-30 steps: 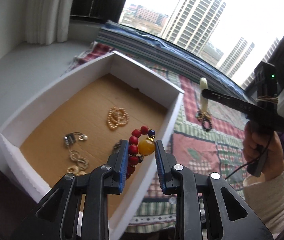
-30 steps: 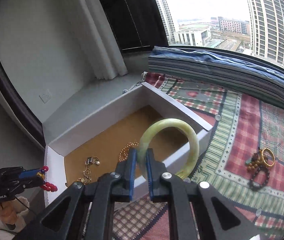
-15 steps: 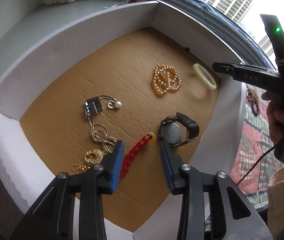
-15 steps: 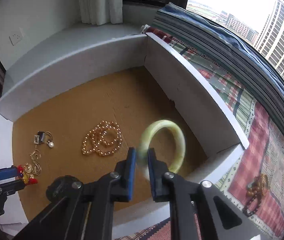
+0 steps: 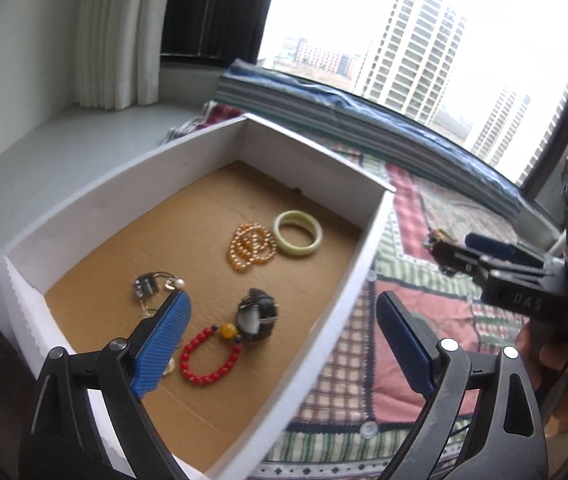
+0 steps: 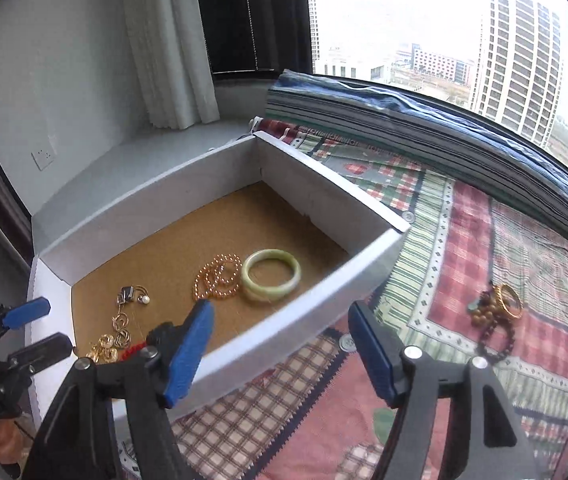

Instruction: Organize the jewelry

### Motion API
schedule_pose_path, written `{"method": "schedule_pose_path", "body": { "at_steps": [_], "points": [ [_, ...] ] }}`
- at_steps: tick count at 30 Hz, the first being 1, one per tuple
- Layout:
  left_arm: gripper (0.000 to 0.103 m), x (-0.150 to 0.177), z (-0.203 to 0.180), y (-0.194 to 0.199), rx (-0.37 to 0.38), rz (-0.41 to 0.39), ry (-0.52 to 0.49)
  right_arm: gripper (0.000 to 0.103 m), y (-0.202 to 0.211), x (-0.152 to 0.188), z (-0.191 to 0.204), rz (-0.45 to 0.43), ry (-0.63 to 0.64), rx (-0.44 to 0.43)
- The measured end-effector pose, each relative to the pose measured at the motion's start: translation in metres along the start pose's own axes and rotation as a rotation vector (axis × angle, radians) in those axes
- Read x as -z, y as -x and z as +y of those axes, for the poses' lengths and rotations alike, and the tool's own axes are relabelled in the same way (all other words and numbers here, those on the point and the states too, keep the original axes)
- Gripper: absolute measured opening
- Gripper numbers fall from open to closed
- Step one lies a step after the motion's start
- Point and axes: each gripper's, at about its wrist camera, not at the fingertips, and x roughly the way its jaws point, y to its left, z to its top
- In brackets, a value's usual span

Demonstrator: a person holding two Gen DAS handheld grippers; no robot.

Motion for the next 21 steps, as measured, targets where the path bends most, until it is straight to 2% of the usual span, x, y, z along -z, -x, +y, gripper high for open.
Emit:
{"method": "schedule_pose_path", "body": {
  "at_steps": [5,10,14,18,21],
  "points": [
    [0.100,0.018,-0.049,0.002,0.084,-0.028,-0.096,0.080,0.047,0.066,-0.035,-0.050,-0.094,0.074],
    [0.100,0.043,-0.086,-0.019,0.133,0.047,-0.163,0.084,0.076,0.123,-0.082,-0.036,-0.253,0.161],
    [0.100,0.065,-0.108,-0.036,0.184,0.125,-0.182,0.084,0.088,0.162,-0.108,-0.014,-0.335,0.197],
    [0.100,0.083,-0.127,-0.046,0.193,0.189,-0.206,0.084,0.099,0.188,-0.114,-0.013,-0.342,0.226],
    [0.100,0.090,-0.135,-0.051,0.201,0.218,-0.230,0.084,0.111,0.197,-0.115,-0.052,-0.360,0.220]
  ]
}}
